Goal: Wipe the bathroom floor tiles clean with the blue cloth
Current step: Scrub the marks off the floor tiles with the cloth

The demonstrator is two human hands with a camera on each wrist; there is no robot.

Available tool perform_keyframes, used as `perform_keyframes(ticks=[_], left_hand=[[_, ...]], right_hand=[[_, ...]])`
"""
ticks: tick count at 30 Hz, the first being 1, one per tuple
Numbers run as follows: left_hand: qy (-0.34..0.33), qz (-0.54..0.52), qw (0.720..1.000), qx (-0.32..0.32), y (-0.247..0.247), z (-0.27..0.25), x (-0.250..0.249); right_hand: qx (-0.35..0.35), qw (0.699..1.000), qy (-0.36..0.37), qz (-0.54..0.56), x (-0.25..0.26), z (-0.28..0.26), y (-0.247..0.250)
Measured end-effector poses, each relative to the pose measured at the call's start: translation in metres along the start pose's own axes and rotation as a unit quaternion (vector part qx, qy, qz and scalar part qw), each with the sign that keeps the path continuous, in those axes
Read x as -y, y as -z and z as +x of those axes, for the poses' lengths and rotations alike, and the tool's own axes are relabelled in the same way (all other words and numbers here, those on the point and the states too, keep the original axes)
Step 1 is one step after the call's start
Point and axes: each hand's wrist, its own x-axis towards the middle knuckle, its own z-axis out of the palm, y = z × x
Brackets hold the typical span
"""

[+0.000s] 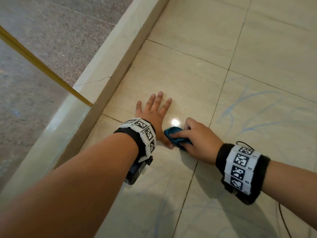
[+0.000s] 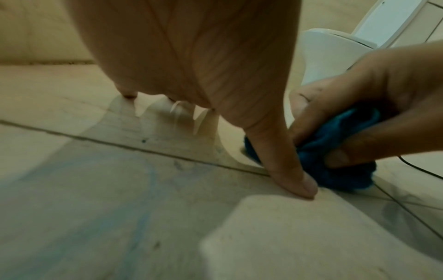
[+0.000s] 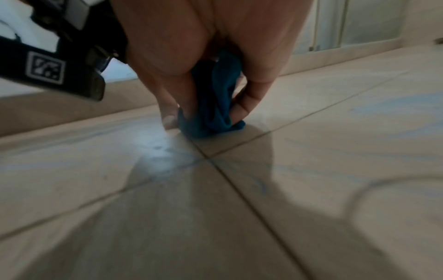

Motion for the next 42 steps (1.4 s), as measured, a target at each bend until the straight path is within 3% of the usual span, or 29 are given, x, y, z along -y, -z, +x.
perform_keyframes(ticks=[2, 6, 11, 17, 18, 21, 23, 27, 29, 31, 34, 36, 40, 42], left_hand=[[-0.002, -0.003, 1.000, 0.003, 0.001, 0.000, 0.000], [-0.006, -0.005, 1.000, 0.005, 0.002, -0.001, 0.000], [-0.010, -0.008, 1.000, 0.006, 0.004, -0.002, 0.002], [-0.004, -0.014, 1.000, -0.025, 0.015, 0.000, -0.010], [-0.011, -0.004, 1.000, -0.021, 0.016, 0.002, -0.014], [-0.032, 0.024, 0.999, -0.014, 0.020, 0.012, -0.022], [-0.038, 0.034, 0.999, -0.016, 0.025, 0.018, -0.028], [-0.038, 0.021, 0.999, -0.002, 0.029, 0.029, -0.038], [-0.034, 0.013, 0.999, 0.002, 0.027, 0.032, -0.039], [-0.033, 0.013, 0.999, 0.004, 0.025, 0.033, -0.039], [-0.032, 0.019, 0.999, 0.008, 0.025, 0.035, -0.039], [-0.031, 0.021, 0.999, 0.008, 0.026, 0.036, -0.039], [-0.032, 0.012, 0.999, 0.009, 0.027, 0.037, -0.039], [-0.032, 0.013, 0.999, 0.012, 0.027, 0.037, -0.039]], right_hand=[[0.003, 1.000, -0.004, -0.002, -0.010, 0.002, 0.009], [-0.084, 0.990, -0.110, 0.005, -0.027, 0.023, 0.020], [0.003, 1.000, 0.007, 0.018, -0.009, -0.012, -0.001], [-0.143, 0.970, -0.195, 0.022, -0.064, 0.035, 0.042], [-0.127, 0.974, -0.188, 0.021, -0.061, 0.029, 0.040], [-0.043, 0.996, -0.075, -0.004, -0.042, -0.001, 0.023], [-0.039, 0.998, -0.055, -0.002, -0.049, 0.002, 0.029], [-0.166, 0.967, -0.192, 0.013, -0.099, 0.049, 0.066], [-0.191, 0.951, -0.243, 0.022, -0.111, 0.060, 0.076], [-0.173, 0.957, -0.233, 0.027, -0.104, 0.055, 0.071], [-0.116, 0.985, -0.126, 0.010, -0.081, 0.032, 0.049], [-0.100, 0.990, -0.103, -0.005, -0.082, 0.034, 0.053], [-0.181, 0.956, -0.229, 0.005, -0.115, 0.073, 0.091], [-0.189, 0.950, -0.249, 0.009, -0.115, 0.077, 0.089]])
